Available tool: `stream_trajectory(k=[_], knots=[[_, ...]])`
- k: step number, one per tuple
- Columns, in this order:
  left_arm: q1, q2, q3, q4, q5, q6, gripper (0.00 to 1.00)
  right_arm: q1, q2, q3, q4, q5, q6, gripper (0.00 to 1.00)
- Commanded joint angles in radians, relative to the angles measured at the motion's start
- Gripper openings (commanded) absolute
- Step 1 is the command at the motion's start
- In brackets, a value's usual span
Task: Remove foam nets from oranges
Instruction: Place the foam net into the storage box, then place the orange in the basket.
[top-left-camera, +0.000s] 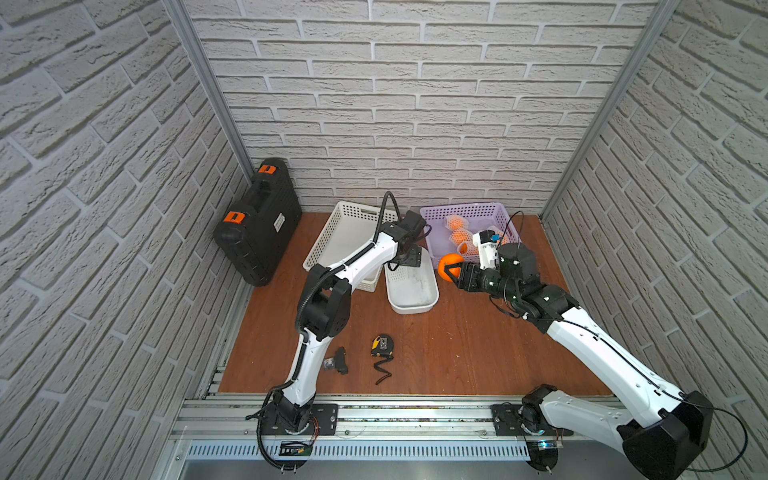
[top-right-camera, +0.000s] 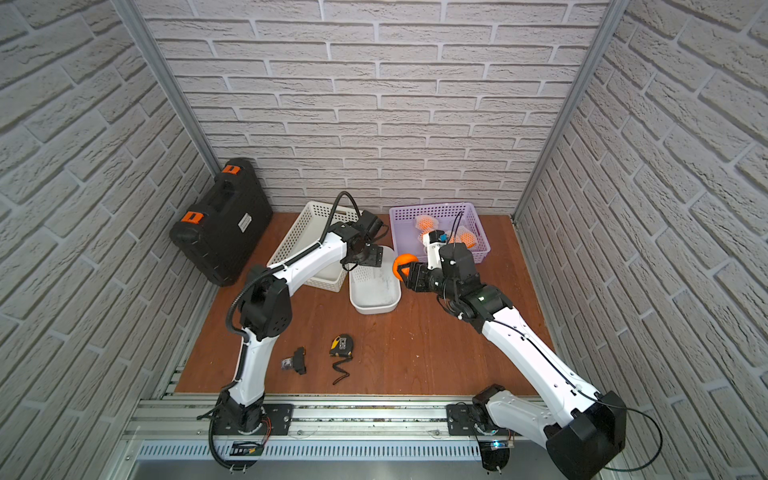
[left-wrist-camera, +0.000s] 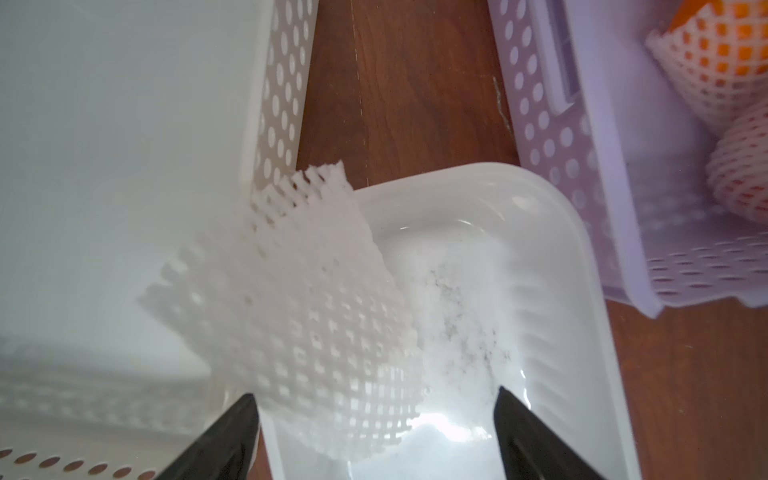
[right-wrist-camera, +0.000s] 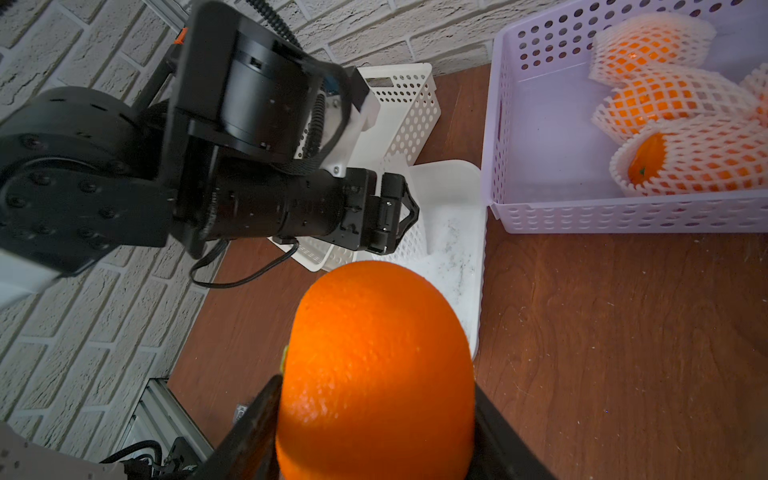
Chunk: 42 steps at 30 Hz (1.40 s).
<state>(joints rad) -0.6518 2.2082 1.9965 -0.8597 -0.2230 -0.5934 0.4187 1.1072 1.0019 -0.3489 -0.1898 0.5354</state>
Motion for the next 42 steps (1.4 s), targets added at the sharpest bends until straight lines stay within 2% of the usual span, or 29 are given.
stream_trajectory(k=[1,5,7,13,17,19,24,28,30,34,37,42], knots=[[-0.003,0.023,0.048,-0.049,-0.035,0.024,0.85,-0.003,-0.004,0.022,0.012,-0.006,-0.021,0.39],[-0.005,0.022,0.039,-0.024,0.008,0.024,0.77,-0.004,-0.007,0.015,0.014,-0.006,-0.024,0.39],[-0.004,0.017,0.023,0.001,0.067,0.024,0.7,-0.004,-0.006,0.011,0.02,-0.008,-0.022,0.39],[-0.003,-0.011,-0.001,0.01,0.153,-0.005,0.36,-0.002,-0.005,0.007,0.041,-0.022,-0.009,0.39],[-0.005,-0.101,-0.076,0.066,0.229,-0.031,0.31,-0.001,-0.008,0.007,0.059,-0.037,-0.005,0.39],[-0.006,-0.152,-0.116,0.08,0.265,-0.048,0.35,-0.002,-0.006,0.01,0.068,-0.043,0.002,0.39],[0.006,-0.341,-0.264,0.142,0.255,-0.081,0.62,0.022,0.042,0.03,0.107,-0.062,0.023,0.39],[0.061,-0.523,-0.353,0.151,0.182,-0.103,0.84,0.074,0.121,0.074,0.149,-0.04,0.026,0.39],[0.107,-0.609,-0.397,0.134,0.119,-0.11,0.91,0.106,0.184,0.112,0.169,-0.033,0.024,0.39],[0.211,-0.778,-0.513,0.12,0.024,-0.102,0.98,0.191,0.339,0.218,0.198,0.017,0.004,0.4],[0.269,-0.883,-0.623,0.133,-0.049,-0.092,0.98,0.244,0.481,0.316,0.223,0.055,0.0,0.41],[0.347,-0.987,-0.766,0.175,-0.042,-0.105,0.98,0.288,0.715,0.497,0.263,0.112,-0.005,0.44]])
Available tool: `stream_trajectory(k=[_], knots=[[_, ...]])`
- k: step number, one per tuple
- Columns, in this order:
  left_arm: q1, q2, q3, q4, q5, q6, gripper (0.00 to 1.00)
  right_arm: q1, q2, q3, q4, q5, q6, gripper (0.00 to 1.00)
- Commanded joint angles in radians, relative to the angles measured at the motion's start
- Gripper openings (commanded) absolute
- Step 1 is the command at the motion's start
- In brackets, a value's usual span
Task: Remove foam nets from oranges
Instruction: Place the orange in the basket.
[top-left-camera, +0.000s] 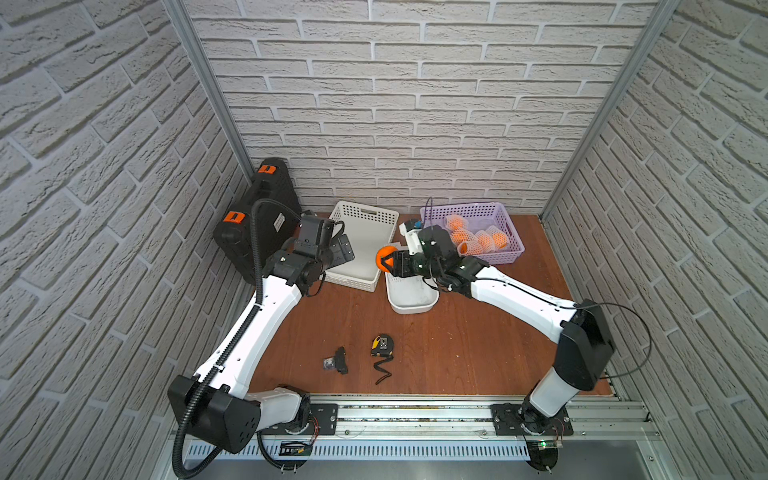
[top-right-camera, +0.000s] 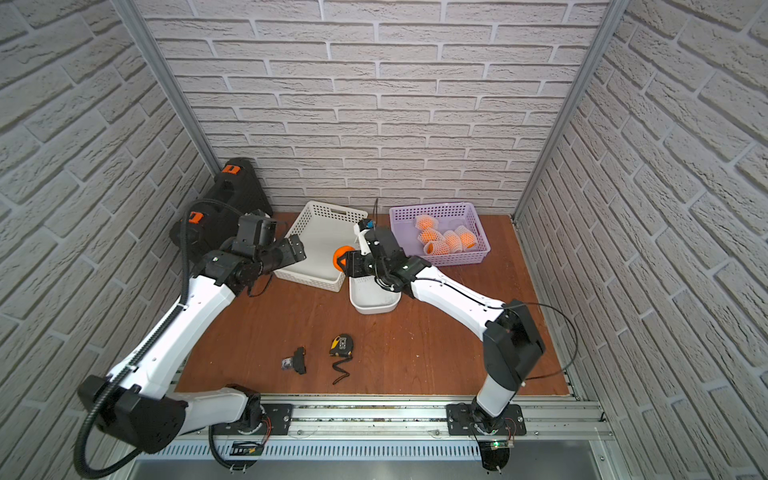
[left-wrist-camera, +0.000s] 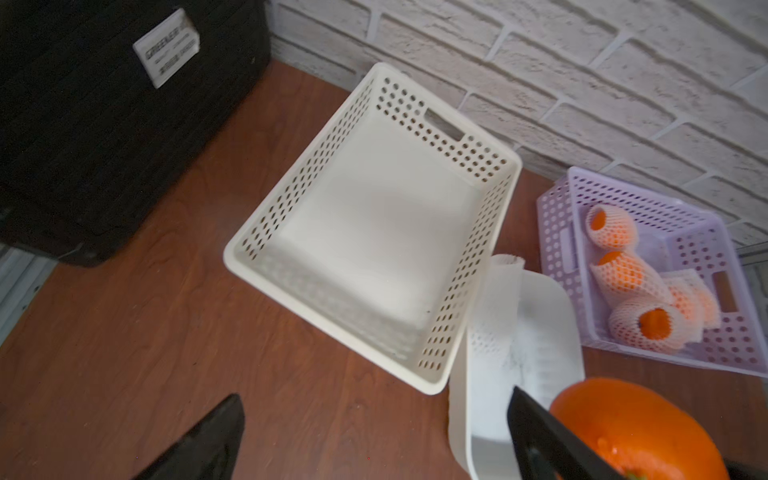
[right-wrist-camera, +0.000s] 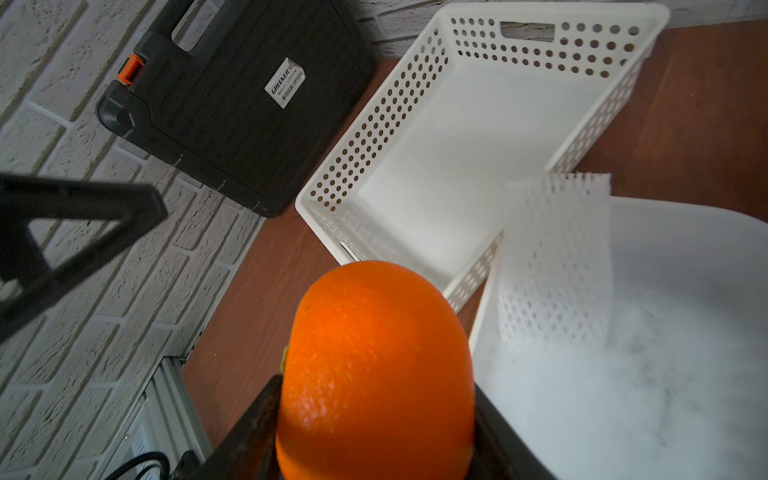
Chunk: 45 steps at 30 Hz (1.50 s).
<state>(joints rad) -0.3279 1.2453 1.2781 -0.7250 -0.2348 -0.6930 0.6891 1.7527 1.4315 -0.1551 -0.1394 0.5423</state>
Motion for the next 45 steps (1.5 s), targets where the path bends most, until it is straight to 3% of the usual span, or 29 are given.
stream_trajectory(k=[1,6,15,19,23,25,30,37,45], knots=[[0.034,-0.041,-0.074,0.055,-0.031,-0.008,0.98,0.026,0.114,0.112,0.069,0.073,-0.022,0.45],[0.065,-0.092,-0.172,0.126,-0.018,-0.035,0.98,0.032,0.313,0.255,0.123,0.062,-0.005,0.45],[0.111,-0.121,-0.213,0.166,0.048,-0.071,0.98,0.031,0.562,0.471,0.163,0.068,-0.023,0.53],[0.122,-0.126,-0.218,0.174,0.072,-0.072,0.98,0.032,0.631,0.575,0.118,0.044,-0.044,0.67],[0.128,-0.126,-0.223,0.182,0.098,-0.079,0.98,0.032,0.656,0.646,0.032,0.041,-0.071,0.73],[0.131,-0.127,-0.227,0.185,0.107,-0.08,0.98,0.032,0.641,0.644,0.01,0.052,-0.088,0.78],[0.138,-0.13,-0.23,0.192,0.124,-0.085,0.98,0.032,0.575,0.592,0.012,0.062,-0.108,0.78],[0.153,-0.143,-0.249,0.226,0.172,-0.088,0.98,0.013,0.268,0.391,0.01,0.167,-0.185,0.77],[0.156,-0.136,-0.265,0.262,0.232,-0.086,0.98,-0.191,-0.058,0.117,-0.196,0.281,-0.129,0.79]])
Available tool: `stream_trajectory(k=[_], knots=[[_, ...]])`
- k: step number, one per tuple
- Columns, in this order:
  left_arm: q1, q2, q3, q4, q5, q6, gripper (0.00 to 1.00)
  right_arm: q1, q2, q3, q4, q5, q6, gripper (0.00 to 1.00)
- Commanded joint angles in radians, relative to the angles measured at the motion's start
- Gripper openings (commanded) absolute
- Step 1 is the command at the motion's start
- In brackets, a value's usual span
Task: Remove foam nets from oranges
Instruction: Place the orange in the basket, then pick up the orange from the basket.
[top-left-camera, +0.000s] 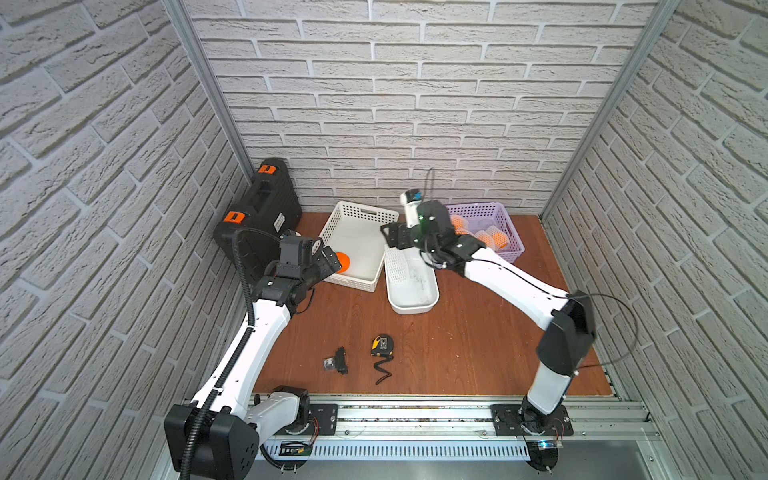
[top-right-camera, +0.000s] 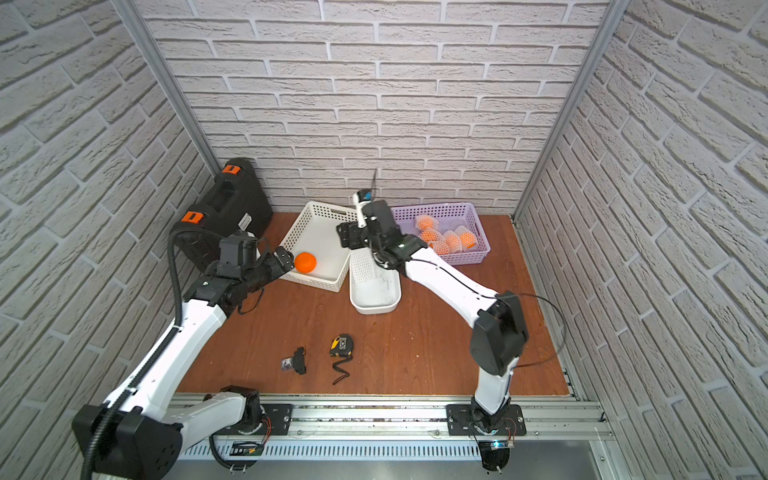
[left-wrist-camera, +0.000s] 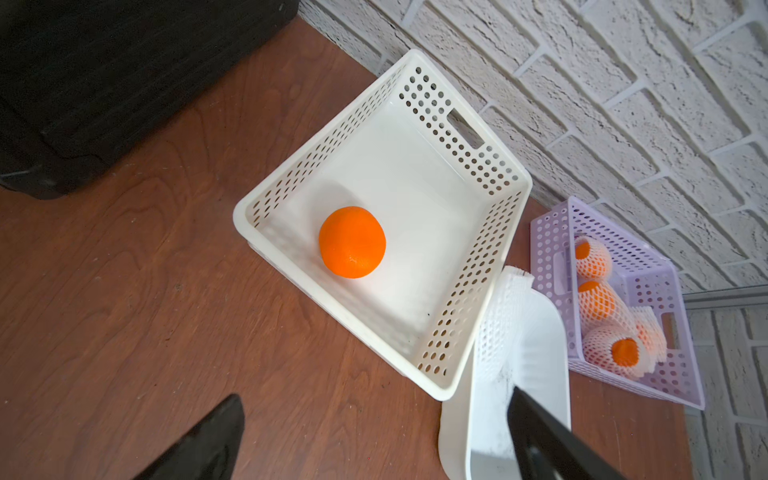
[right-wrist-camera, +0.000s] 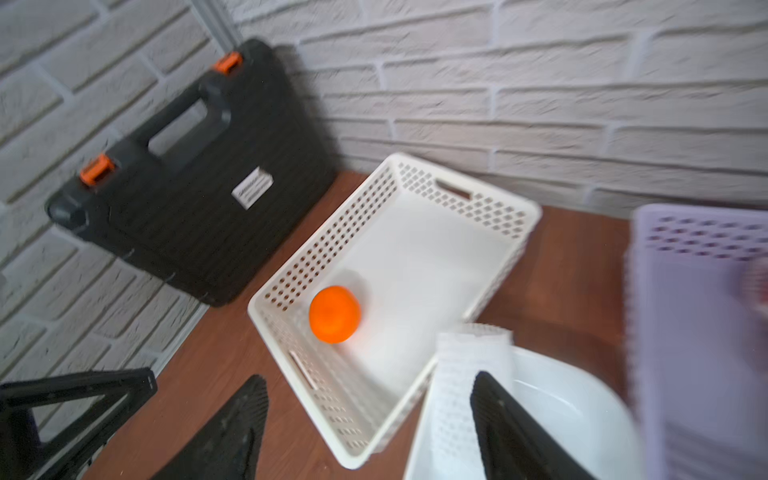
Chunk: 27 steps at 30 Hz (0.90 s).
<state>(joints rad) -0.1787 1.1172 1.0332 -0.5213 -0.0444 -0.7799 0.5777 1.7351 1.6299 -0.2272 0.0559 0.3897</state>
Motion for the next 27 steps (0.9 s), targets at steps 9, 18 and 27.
stream_trajectory(k=[9,18,27], knots=[[0.006,0.034,-0.027,0.082,0.119,-0.022,0.98,-0.315,-0.017,-0.07,-0.413,0.128,-0.047,0.85],[0.007,0.042,-0.027,0.089,0.149,-0.031,0.98,-0.424,0.2,0.088,-0.5,0.118,-0.084,0.89],[0.007,0.07,-0.022,0.092,0.18,-0.038,0.98,-0.482,0.377,0.214,-0.51,0.009,-0.144,0.92]])
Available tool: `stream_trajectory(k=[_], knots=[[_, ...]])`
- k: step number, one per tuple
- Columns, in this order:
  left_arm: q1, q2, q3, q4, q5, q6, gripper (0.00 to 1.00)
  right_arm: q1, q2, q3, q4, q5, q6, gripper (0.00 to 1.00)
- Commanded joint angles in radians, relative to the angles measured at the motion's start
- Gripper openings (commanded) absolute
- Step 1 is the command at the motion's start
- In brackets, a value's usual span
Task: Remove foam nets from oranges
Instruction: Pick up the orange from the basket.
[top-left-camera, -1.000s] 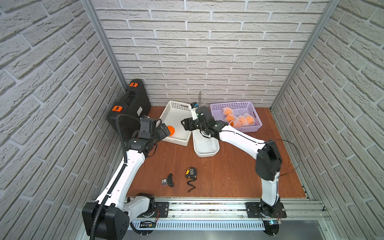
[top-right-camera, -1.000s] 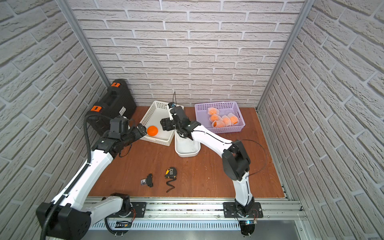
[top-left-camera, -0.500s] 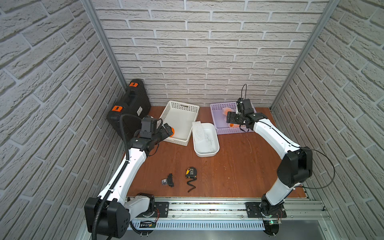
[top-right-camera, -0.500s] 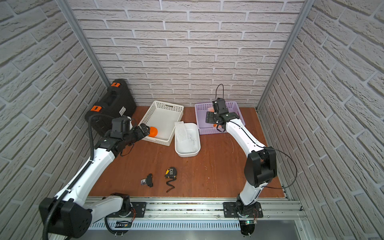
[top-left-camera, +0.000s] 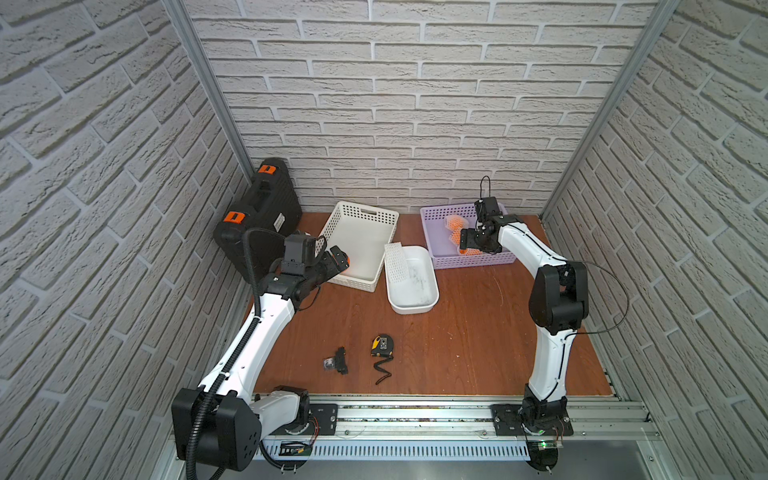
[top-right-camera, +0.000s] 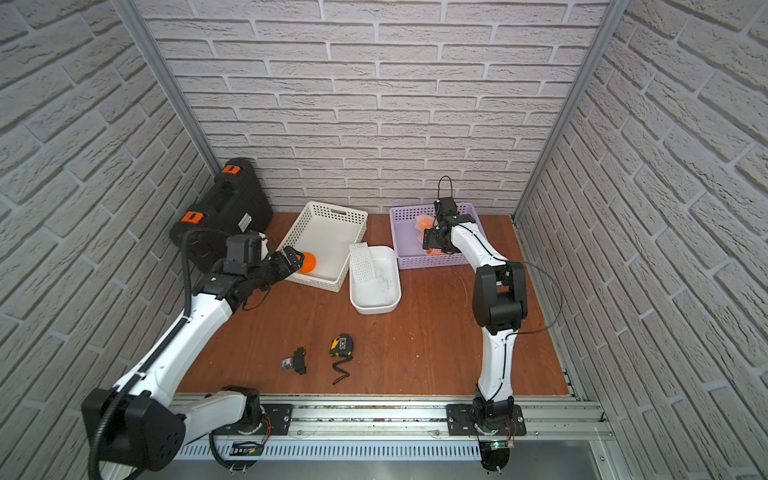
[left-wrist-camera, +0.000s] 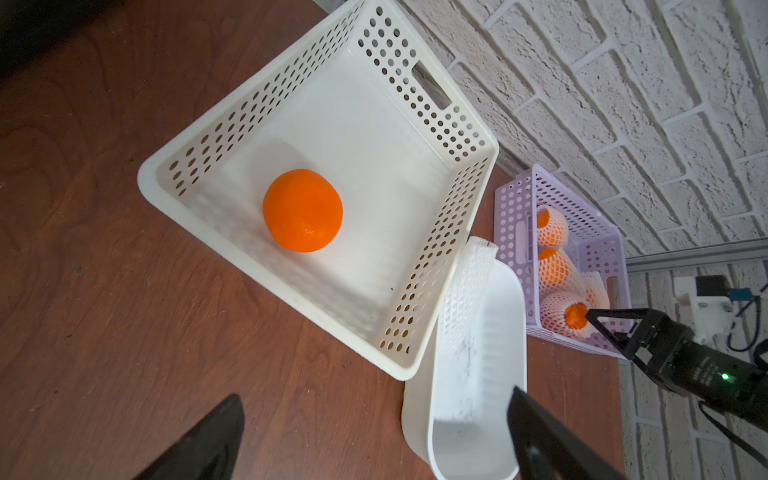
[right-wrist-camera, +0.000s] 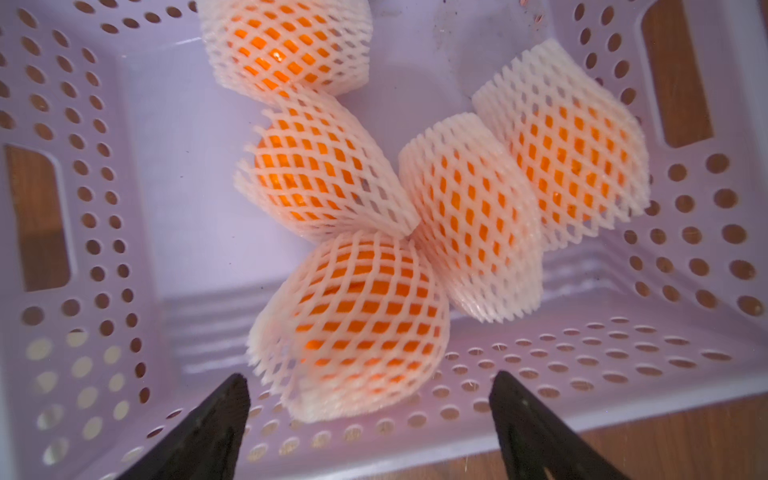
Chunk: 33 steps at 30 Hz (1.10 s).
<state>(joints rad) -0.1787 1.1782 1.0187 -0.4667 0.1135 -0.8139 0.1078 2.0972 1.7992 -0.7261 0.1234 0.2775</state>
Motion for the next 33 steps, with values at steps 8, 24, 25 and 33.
stream_trajectory(k=[8,24,25,33], knots=[[0.01,0.028,-0.008,0.044,0.037,-0.008,0.98,-0.023,0.151,0.185,-0.072,-0.12,-0.074,0.93],[0.011,0.043,-0.012,0.059,0.055,-0.014,0.98,-0.051,0.171,0.187,-0.105,-0.176,-0.049,0.85],[0.012,0.044,-0.011,0.059,0.055,-0.014,0.98,-0.051,0.172,0.189,-0.105,-0.199,-0.049,0.83],[0.013,0.044,-0.014,0.067,0.066,-0.018,0.98,-0.056,0.134,0.17,-0.071,-0.285,-0.047,0.69]])
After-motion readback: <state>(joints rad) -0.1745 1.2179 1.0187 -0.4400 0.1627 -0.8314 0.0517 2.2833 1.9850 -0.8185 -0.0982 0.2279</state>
